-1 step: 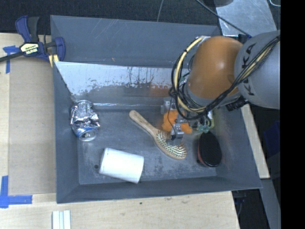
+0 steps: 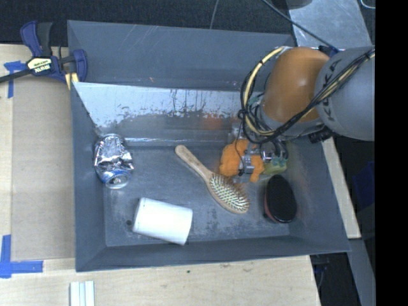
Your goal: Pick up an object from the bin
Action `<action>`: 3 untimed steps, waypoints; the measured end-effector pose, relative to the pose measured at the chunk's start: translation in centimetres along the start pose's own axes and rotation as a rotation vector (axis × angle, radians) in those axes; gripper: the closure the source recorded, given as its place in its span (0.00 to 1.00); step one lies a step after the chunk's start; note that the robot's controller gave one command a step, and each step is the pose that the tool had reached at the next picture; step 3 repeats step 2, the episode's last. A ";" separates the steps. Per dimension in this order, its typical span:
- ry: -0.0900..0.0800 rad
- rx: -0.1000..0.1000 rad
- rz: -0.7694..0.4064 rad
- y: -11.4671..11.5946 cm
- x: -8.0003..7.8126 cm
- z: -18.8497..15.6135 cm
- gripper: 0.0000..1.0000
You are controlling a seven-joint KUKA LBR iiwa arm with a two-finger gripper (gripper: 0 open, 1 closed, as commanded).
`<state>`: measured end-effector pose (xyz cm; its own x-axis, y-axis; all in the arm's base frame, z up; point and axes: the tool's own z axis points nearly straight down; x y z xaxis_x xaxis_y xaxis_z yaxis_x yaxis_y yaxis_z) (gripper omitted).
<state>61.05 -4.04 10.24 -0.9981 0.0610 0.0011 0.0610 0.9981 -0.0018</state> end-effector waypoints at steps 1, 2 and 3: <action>-0.001 -0.002 -0.004 0.3 0.1 -0.3 1.00; -0.012 -0.004 0.060 5.1 1.0 -14.2 1.00; -0.012 -0.004 0.060 5.1 1.0 -14.2 1.00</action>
Offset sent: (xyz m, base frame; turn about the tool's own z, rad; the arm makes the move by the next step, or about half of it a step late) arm 0.0000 0.0000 0.0000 0.0000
